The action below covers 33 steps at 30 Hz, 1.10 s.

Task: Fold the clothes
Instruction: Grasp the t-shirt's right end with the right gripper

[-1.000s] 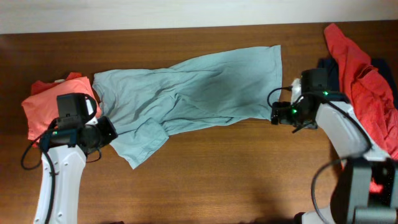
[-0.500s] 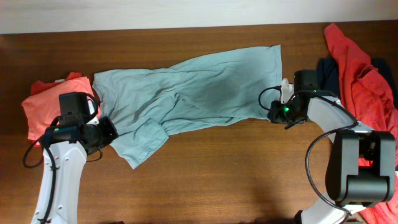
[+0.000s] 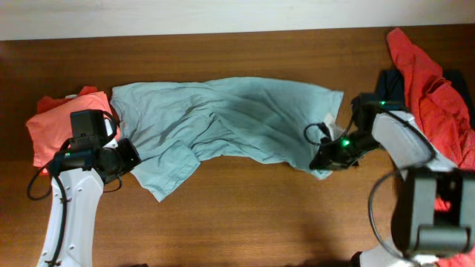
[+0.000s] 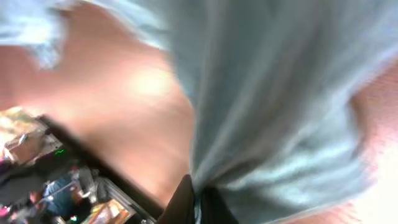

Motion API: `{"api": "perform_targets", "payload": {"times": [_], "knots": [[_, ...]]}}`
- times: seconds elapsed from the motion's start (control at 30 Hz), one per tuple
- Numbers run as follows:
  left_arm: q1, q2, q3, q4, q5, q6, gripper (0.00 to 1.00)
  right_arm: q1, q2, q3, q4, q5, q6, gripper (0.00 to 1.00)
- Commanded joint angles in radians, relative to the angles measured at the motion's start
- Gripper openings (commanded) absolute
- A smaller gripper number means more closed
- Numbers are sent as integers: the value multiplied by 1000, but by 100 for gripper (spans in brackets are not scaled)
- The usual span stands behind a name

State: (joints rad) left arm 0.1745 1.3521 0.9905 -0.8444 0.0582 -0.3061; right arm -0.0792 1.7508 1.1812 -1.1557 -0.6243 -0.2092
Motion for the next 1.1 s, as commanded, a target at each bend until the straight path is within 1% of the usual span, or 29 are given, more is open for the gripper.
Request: {"api": "perform_targets", "payload": {"times": [0.0,0.03,0.1,0.13,0.2,0.3,0.37,0.47,0.6,0.7,0.87,1.07], "knots": [[4,4,9,6,-11,16,0,-21,-125,138,33,-106,-24,4],[4,4,9,6,-11,16,1,-29,-133,157,80,-46,63,4],[4,4,9,5,-10,16,1,-47,-136,179,188,144,235,5],[4,4,9,5,-10,16,1,-53,-134,178,228,213,277,11],[4,4,9,5,-10,16,0,-55,-118,177,270,296,293,26],[4,4,9,3,-10,16,1,-51,-84,175,250,334,292,54],[4,4,9,2,-10,16,1,-51,-62,175,212,339,292,63],[4,4,9,2,-10,16,0,-51,-44,165,151,356,291,64],[4,4,9,-2,-10,16,1,-51,-44,136,74,359,223,64],[4,4,9,-2,-10,16,1,-50,-44,102,57,359,167,64],[4,4,9,-2,-10,16,1,-31,-44,-7,76,356,138,64],[4,4,9,-2,-10,16,1,36,-44,-129,179,334,138,63]]}}
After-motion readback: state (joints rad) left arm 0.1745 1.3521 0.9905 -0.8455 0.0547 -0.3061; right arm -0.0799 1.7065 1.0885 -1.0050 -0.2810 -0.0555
